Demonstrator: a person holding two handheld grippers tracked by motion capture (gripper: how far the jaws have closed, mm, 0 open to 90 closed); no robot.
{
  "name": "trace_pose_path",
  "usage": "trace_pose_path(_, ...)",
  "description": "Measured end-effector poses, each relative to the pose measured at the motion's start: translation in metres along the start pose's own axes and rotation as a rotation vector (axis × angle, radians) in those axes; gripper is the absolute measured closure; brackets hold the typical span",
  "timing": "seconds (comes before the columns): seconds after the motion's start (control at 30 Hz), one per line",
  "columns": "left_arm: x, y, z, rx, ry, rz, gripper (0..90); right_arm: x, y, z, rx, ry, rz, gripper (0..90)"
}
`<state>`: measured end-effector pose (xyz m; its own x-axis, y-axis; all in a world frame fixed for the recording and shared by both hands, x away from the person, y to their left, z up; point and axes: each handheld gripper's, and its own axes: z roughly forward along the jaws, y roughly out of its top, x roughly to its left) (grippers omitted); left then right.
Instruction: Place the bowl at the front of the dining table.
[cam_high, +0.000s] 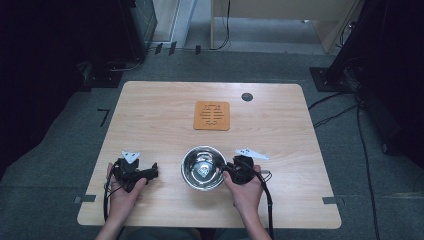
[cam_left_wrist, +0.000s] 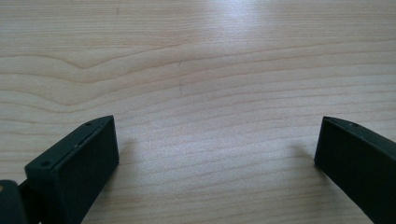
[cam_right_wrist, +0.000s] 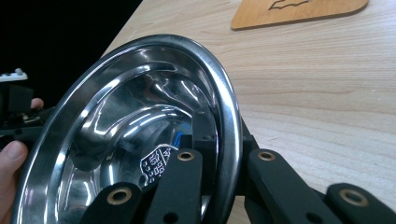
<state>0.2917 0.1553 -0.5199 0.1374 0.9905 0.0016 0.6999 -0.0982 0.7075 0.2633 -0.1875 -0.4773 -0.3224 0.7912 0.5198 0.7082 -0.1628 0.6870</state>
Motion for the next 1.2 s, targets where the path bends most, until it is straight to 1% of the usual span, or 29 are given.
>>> trace_pose_path(0.33,0.0,0.0,0.0,0.0,0.0,0.0,0.0,-0.005,0.005,0.004,-0.012,-0.019,0.013,87.4)
trace_pose_path(0.63,0.0,0.0,0.0,-0.001,0.0,-0.001,0.0,-0.008,0.018,0.009,-0.018,-0.04,0.009,87.4)
trace_pose_path(0.8,0.0,0.0,0.0,-0.001,0.001,0.0,0.0,-0.01,0.025,0.012,-0.021,-0.052,0.021,87.4)
trace_pose_path(1.0,0.0,0.0,0.0,-0.001,0.0,-0.001,0.0,-0.013,0.032,0.014,-0.029,-0.063,0.023,87.5)
trace_pose_path(1.07,0.0,0.0,0.0,-0.001,0.0,-0.001,0.0,-0.013,0.033,0.014,-0.029,-0.066,0.023,87.5)
trace_pose_path(1.17,0.0,0.0,0.0,-0.001,0.001,0.0,0.0,-0.015,0.037,0.017,-0.031,-0.077,0.008,87.5)
trace_pose_path(1.2,0.0,0.0,0.0,-0.001,0.0,-0.001,0.0,-0.015,0.038,0.017,-0.028,-0.08,0.016,87.5)
